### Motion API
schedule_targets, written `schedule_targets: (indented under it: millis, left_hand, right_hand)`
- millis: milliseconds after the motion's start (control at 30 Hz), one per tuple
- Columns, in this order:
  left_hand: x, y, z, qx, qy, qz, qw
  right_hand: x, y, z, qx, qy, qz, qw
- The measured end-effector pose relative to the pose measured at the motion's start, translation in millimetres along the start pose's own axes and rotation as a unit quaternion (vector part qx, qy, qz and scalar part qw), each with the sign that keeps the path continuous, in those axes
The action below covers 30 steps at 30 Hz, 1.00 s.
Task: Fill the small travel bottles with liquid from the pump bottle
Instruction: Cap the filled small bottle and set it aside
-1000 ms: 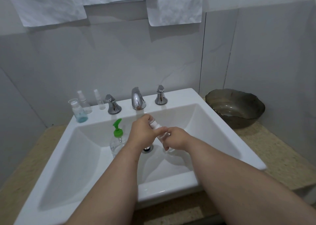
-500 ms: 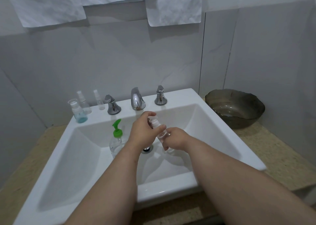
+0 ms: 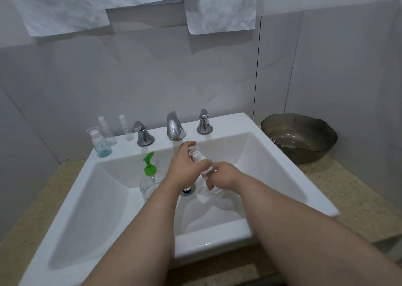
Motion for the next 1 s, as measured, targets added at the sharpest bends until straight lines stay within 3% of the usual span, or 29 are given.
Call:
schedule_targets:
  millis: [100, 267, 400, 533, 733, 933, 1000]
  left_hand:
    - [1.0, -3.9, 0.6, -0.026, 0.005, -0.016, 1.000]
    - [1.4, 1.0, -1.4, 0.012, -0.015, 0.063, 0.998]
    - [1.7, -3.4, -1.6, -0.030, -0.010, 0.018, 0.999]
    - [2.9, -0.9, -1.9, 0.003, -0.025, 0.073, 0.997]
    - [8.1, -5.2, -3.5, -0.051, -0.019, 0.011, 0.998]
    - [3.6, -0.7, -3.7, 0.012, -0.036, 0.124, 0.992]
    - [2.2, 0.4, -2.4, -0.009, -0.025, 0.077, 0.997]
  right_hand:
    - [0.6, -0.2, 1.1, 0.003, 0.002, -0.001, 1.000]
    - [-0.3, 1.8, -0.3, 0.004, 0.002, 0.000, 1.000]
    - [-0.4, 0.4, 0.4, 0.000, -0.006, -0.002, 1.000]
    - [-0.8, 1.8, -1.3, -0.002, -0.004, 0.001, 1.000]
    - [0.1, 0.8, -0.4, 0.000, -0.011, 0.001, 1.000]
    - [1.3, -0.4, -2.4, -0.012, -0.014, -0.017, 1.000]
    - [0.4, 0.2, -2.2, -0.006, -0.011, -0.018, 1.000]
Point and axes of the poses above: each hand's wrist, its own z-axis away from the middle knuckle, its own y-axis out of the palm, x = y × z, the point moved 6 cm from there along -z, towards the middle knuckle, and after that the axes turned 4 degrees about -z, right-handed, at the moved point
